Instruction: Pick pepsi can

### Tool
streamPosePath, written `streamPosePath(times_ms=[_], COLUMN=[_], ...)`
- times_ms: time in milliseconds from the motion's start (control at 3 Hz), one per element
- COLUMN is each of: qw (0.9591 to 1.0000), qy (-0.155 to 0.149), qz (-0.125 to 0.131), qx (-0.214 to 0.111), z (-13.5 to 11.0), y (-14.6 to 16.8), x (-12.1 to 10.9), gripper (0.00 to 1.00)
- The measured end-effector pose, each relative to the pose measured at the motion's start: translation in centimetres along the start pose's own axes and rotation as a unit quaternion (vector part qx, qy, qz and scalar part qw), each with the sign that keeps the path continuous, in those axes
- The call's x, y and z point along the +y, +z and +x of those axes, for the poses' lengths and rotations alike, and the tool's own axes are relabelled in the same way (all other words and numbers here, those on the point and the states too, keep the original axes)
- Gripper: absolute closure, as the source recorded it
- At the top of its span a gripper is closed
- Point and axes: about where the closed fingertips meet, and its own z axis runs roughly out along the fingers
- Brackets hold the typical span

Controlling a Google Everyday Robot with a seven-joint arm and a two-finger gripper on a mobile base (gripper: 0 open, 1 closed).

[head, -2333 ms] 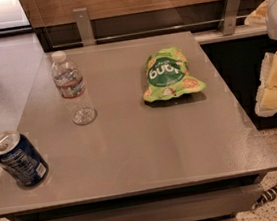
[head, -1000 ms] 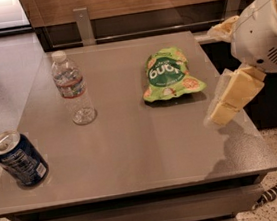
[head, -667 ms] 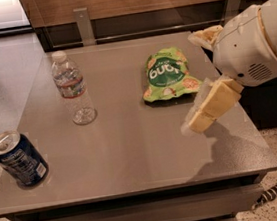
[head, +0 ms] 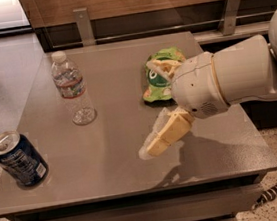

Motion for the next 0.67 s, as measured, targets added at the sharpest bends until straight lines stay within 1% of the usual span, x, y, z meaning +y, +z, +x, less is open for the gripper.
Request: streamPosePath(times_ms=[333,667], qw=[0.9975,0.9975], qy=[-0.007,-0.007], qz=[-0.016,-0.016], qx=[-0.068,-0.068], z=[-0.89,-0.89], y=[3.69,3.69], x=[1.71,1.71], gripper=[0.0,0.0])
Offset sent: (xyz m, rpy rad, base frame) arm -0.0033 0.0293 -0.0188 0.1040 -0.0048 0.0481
